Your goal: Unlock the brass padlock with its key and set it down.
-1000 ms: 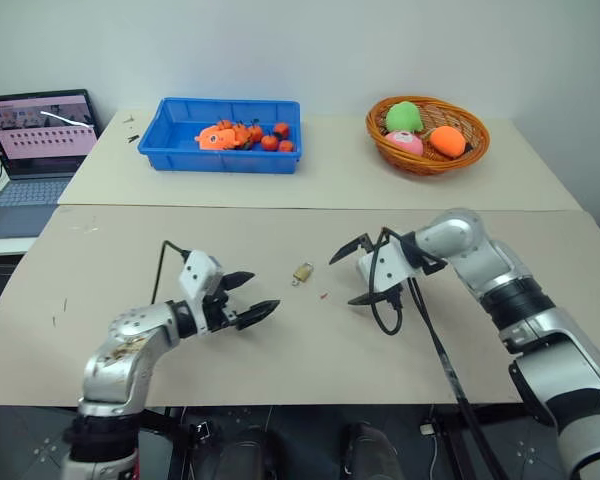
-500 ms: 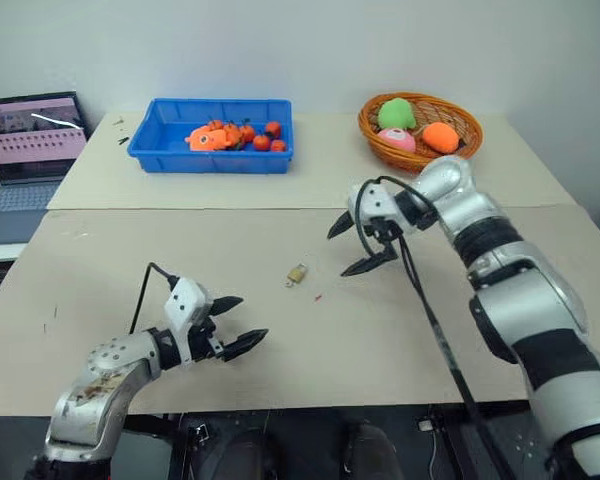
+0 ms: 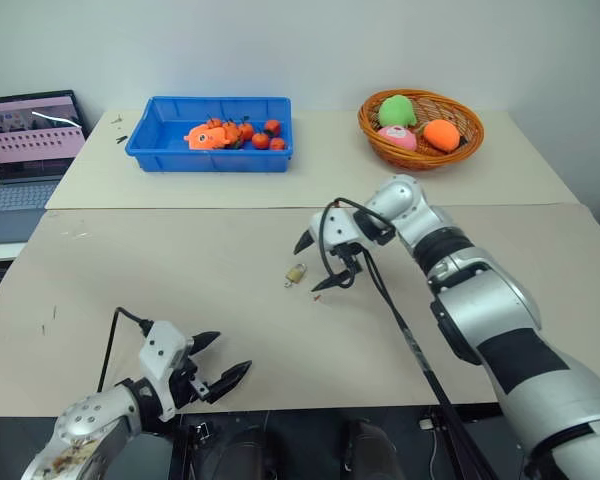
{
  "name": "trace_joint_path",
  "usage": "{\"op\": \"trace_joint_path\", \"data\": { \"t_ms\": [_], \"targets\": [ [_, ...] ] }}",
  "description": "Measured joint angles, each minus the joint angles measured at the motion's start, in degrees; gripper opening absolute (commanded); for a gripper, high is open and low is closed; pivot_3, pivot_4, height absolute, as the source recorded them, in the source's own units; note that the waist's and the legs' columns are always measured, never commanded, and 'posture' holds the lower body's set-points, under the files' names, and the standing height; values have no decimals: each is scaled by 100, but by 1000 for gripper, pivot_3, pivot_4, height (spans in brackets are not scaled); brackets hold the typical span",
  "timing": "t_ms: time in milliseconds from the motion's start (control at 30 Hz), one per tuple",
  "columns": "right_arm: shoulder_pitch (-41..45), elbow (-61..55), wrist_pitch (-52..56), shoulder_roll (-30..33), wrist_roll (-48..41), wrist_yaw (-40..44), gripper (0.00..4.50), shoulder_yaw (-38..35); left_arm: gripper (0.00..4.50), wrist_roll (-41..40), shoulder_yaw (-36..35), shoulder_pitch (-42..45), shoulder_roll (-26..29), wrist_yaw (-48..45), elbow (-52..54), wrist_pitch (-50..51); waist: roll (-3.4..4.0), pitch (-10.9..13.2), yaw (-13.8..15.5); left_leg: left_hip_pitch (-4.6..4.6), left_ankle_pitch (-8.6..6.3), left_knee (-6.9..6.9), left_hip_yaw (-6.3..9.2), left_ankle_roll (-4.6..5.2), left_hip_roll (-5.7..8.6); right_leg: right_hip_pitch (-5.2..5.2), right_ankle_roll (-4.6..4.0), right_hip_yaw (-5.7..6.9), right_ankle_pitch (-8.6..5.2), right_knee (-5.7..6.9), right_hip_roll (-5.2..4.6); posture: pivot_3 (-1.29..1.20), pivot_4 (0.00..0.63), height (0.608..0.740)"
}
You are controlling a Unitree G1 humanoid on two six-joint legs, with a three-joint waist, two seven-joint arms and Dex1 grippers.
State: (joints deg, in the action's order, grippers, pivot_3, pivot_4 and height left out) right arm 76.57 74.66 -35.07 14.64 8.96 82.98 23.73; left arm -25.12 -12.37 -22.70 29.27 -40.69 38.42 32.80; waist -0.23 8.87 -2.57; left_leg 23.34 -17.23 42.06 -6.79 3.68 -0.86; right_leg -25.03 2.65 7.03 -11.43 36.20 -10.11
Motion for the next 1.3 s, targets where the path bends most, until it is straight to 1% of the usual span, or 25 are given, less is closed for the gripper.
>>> {"op": "trace_joint_path", "data": {
  "t_ms": [167, 267, 467, 567, 767, 1033, 1300],
  "targets": [
    [138, 135, -17, -344, 210, -310, 4500, -83, 4461, -119, -263, -418, 5, 141, 356, -20, 1, 1, -5, 4, 0, -2, 0, -1, 0, -5, -5, 0, -3, 1, 0, 0, 150, 692],
    [150, 171, 32, -450, 226, -320, 4500, -202, 4461, -181, -384, -675, 4, 223, 528, -27, 2, 1, 0, 5, -1, -3, 1, -1, 0, -5, -7, 0, -6, 1, 0, 0, 150, 692],
    [149, 334, 625, -494, 342, -263, 4500, -297, 4461, -250, -696, -1232, -5, 380, 994, -25, 2, 1, -6, 7, -1, -3, 2, -3, -2, -9, -15, 2, -12, 3, 0, 0, 150, 692],
    [110, 365, 956, -480, 375, -152, 4500, -421, 4461, -415, -860, -1447, -5, 402, 1167, -20, 2, 1, -4, 7, -2, -4, 2, -3, -3, -10, -20, 2, -16, 5, 0, 0, 150, 692],
    [-76, 391, 1372, -467, 449, -180, 4500, -487, 4461, -541, -1129, -1652, 21, 415, 1267, -14, 2, 1, -8, 7, -2, -3, 2, -4, -3, -11, -22, 2, -18, 8, 0, 0, 150, 692],
    [-84, 408, 1561, -567, 555, -411, 4500, -653, 4461, -661, -1361, -1992, 25, 428, 1506, -13, 2, 1, -17, 7, -2, -4, 2, -5, -4, -12, -24, 3, -21, 13, 1, 0, 150, 692],
    [-83, 414, 1579, -680, 710, -661, 4500, -663, 4461, -677, -1470, -2283, -11, 505, 1667, -13, 2, 2, -13, 10, -3, -4, 3, -6, -3, -14, -24, 3, -26, 15, 2, 0, 150, 692]
  ]
}}
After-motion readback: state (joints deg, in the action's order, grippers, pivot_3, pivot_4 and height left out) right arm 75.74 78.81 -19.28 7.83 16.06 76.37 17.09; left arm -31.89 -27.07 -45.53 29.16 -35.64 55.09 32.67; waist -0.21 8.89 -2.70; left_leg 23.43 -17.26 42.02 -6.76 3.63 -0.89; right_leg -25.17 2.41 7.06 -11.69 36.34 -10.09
